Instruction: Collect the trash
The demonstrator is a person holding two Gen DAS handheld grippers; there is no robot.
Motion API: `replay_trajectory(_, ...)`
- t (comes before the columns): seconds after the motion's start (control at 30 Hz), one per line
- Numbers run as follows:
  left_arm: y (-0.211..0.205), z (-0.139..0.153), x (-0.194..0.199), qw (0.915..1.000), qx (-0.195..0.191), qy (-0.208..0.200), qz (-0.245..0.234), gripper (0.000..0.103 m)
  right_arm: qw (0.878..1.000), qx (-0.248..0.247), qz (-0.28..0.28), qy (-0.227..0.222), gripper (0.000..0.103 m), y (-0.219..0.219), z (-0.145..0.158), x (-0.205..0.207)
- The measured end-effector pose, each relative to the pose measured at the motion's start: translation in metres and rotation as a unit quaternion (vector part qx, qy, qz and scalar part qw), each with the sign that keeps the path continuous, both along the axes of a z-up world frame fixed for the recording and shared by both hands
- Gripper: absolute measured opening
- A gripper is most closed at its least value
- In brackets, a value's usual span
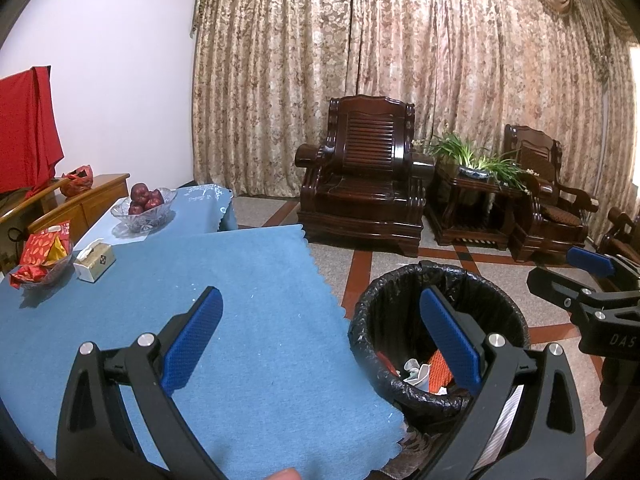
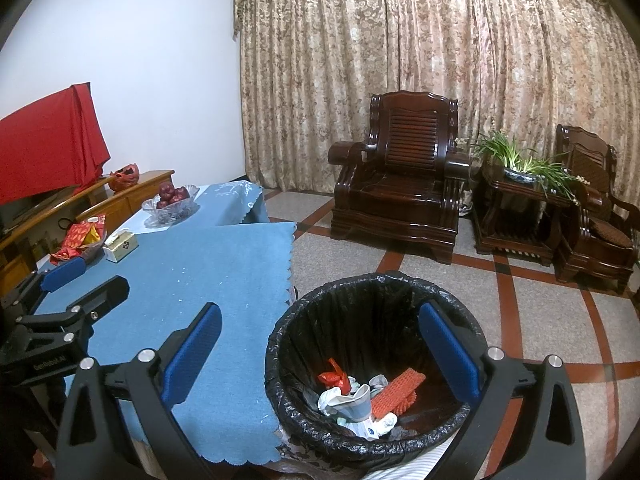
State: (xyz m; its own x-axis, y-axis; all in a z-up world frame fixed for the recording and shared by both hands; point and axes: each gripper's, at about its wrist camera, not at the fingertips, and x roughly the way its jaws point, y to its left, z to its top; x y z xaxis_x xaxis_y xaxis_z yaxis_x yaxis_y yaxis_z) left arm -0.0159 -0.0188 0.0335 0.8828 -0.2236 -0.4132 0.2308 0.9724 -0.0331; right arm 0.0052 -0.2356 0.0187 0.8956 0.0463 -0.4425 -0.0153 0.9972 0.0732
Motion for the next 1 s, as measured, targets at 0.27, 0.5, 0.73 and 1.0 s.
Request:
replay_trajectory(0.27, -0.0003, -0.0004, 0.0002, 1.0, 0.0, 0.0, 0.001, 0.096, 1.0, 0.0, 0.001, 0.001, 0.097, 0.0004, -0.0009, 0.0001)
replay_trajectory(0.5, 0.0007, 0.0006, 0.0005, 1.0, 0.001, 0.0, 0.0, 0.096, 1.0, -0.001, 0.001, 0.0, 0.097, 0.0006, -0.0003, 0.0005)
replay_trajectory(0.73, 0.0008, 0.0016, 0.0005, 1.0, 0.0, 0.0, 0.0, 0.096, 1.0, -0.001, 0.001, 0.001, 0.097, 0.002, -0.0012, 0.0006)
replay_trajectory(1.0, 0.0, 0.0029, 0.0008, 1.0, 0.001, 0.001, 0.0, 0.096, 1.0, -0.001, 0.001, 0.001, 0.097, 0.0035, -0.0017, 0.0007)
